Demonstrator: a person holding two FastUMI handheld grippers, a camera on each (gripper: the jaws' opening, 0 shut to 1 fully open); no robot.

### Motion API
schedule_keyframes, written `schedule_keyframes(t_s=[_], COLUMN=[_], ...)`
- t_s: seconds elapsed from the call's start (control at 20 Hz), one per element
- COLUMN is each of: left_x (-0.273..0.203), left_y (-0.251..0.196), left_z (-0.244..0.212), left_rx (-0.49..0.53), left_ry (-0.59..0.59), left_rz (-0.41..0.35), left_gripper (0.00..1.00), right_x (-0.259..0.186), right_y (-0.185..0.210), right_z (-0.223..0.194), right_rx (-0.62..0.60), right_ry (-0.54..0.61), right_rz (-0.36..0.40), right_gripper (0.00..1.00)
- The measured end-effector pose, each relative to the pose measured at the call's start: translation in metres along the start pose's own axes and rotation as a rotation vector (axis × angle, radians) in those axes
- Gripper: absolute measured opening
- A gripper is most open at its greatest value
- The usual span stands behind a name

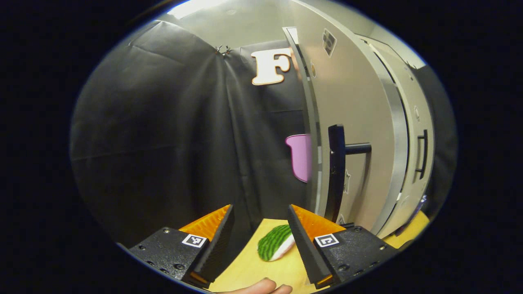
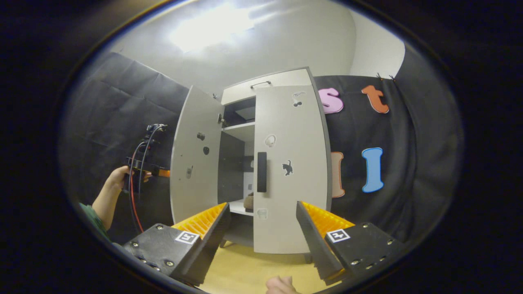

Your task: Grab one shoe with the right hand and put it into the shoe cabinet, grab the other shoe with the left hand and put it into the shoe cabinet; then close the right door with the right hand and the left door with the left hand.

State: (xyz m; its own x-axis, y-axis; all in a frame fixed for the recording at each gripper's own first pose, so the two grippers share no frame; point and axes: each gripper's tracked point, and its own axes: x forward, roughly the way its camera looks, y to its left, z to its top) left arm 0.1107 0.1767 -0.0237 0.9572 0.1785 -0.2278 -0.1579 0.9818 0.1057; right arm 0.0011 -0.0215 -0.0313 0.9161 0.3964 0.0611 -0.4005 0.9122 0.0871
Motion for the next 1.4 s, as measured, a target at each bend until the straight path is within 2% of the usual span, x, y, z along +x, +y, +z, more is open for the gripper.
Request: schedule_keyframes(t_s=[0.1, 0.35, 0.4, 0.55, 0.7, 1.0, 1.1, 1.15, 1.25, 1.35, 1.4], left_x=[-0.002, -0.004, -0.004, -0.005, -0.004, 0.007, 0.009, 0.01, 0.009, 0.007, 0.005], left_y=[-0.021, -0.06, -0.065, -0.079, -0.09, -0.112, -0.126, -0.132, -0.151, -0.157, -0.159], left_z=[-0.002, -0.004, -0.003, -0.001, -0.001, 0.001, 0.0, -0.002, -0.006, -0.006, -0.004], left_rx=[-0.027, -0.062, -0.062, -0.049, -0.057, -0.068, -0.068, -0.068, -0.07, -0.053, -0.037], left_ry=[0.004, 0.014, 0.011, -0.006, -0.002, -0.001, 0.001, 0.01, 0.022, 0.021, 0.004], left_rz=[-0.063, -0.161, -0.17, -0.176, -0.19, -0.185, -0.206, -0.216, -0.252, -0.24, -0.229], left_gripper=[0.79, 0.78, 0.81, 0.78, 0.81, 0.81, 0.82, 0.79, 0.82, 0.87, 0.94], right_x=[-0.002, -0.007, -0.008, -0.005, -0.007, -0.008, -0.01, -0.012, -0.013, -0.012, -0.011], right_y=[0.001, 0.003, 0.003, 0.004, 0.003, 0.001, -0.003, -0.006, -0.009, -0.011, -0.011], right_z=[0.0, -0.001, -0.002, -0.006, -0.008, -0.007, -0.008, -0.01, -0.016, -0.022, -0.025], right_rx=[-0.005, -0.006, -0.013, 0.001, 0.031, -0.005, -0.017, -0.023, -0.032, -0.029, -0.023], right_ry=[-0.002, -0.006, -0.006, 0.003, 0.008, 0.007, 0.021, 0.035, 0.067, 0.093, 0.102], right_rz=[-0.001, -0.011, -0.015, -0.023, -0.037, -0.104, -0.154, -0.188, -0.241, -0.251, -0.248], right_gripper=[0.97, 0.97, 0.98, 0.97, 0.97, 0.98, 0.97, 0.97, 0.99, 0.97, 0.97])
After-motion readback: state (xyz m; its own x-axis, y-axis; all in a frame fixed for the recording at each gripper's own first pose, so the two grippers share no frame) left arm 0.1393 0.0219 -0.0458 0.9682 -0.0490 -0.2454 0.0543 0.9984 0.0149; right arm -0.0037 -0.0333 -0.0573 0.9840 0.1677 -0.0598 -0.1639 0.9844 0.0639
